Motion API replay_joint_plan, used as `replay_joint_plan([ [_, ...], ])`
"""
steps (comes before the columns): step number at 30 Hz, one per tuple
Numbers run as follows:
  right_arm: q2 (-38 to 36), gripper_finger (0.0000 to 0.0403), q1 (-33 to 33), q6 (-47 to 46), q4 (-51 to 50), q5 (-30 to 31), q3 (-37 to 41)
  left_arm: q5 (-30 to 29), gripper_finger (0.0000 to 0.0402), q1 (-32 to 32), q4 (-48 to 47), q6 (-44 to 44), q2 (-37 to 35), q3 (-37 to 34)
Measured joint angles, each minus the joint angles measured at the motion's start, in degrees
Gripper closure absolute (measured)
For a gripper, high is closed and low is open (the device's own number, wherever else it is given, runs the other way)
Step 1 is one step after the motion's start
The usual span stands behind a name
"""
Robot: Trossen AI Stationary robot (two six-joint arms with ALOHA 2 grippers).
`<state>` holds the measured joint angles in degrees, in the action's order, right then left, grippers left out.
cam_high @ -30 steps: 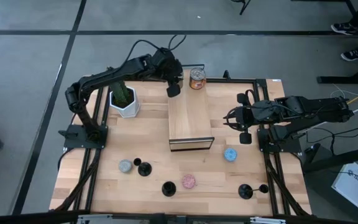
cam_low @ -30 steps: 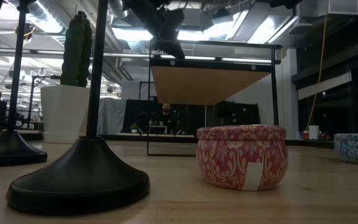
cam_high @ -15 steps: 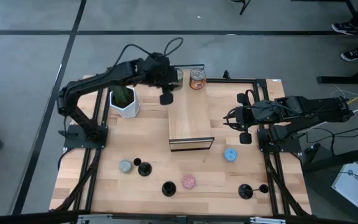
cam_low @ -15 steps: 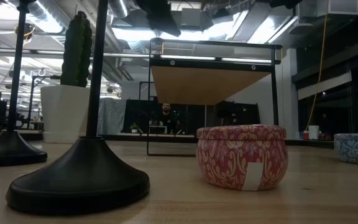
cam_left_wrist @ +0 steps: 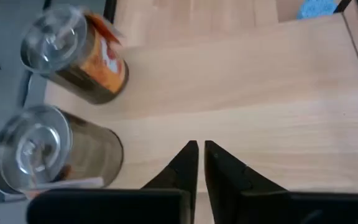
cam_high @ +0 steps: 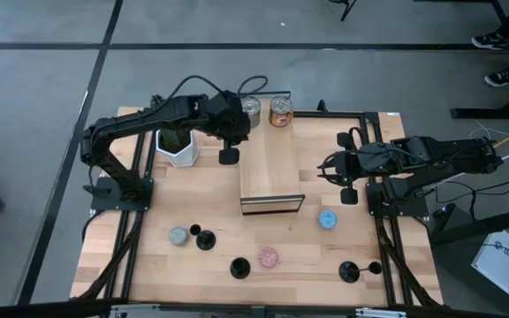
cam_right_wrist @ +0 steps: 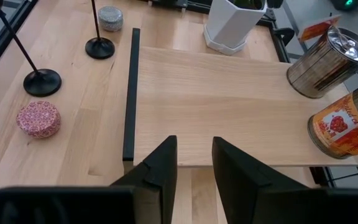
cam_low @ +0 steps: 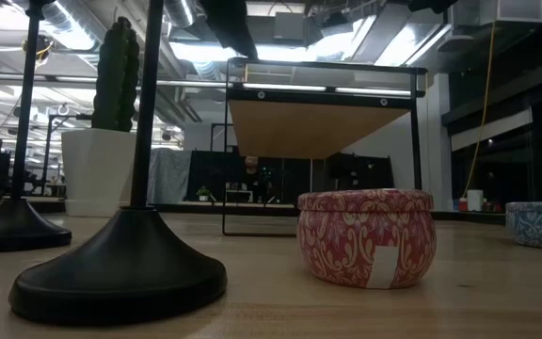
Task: Pick & Place candle stick holders
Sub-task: Put the top candle holder on the shelf
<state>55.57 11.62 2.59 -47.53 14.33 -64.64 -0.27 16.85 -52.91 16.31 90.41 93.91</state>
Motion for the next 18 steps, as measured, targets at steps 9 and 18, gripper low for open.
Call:
replay_joint_plan([
  [9,0.0,0.0300,0.0,0.0,0.0,0.0,0.0,0.1,0.0397,-0.6,4.1,-6.0,-4.3,-9.6],
  [18,0.0,0.0300,0.0,0.0,0.1,0.0,0.0,0.3,0.0396,-5.8,15.4,-10.2,-17.9,-23.8],
])
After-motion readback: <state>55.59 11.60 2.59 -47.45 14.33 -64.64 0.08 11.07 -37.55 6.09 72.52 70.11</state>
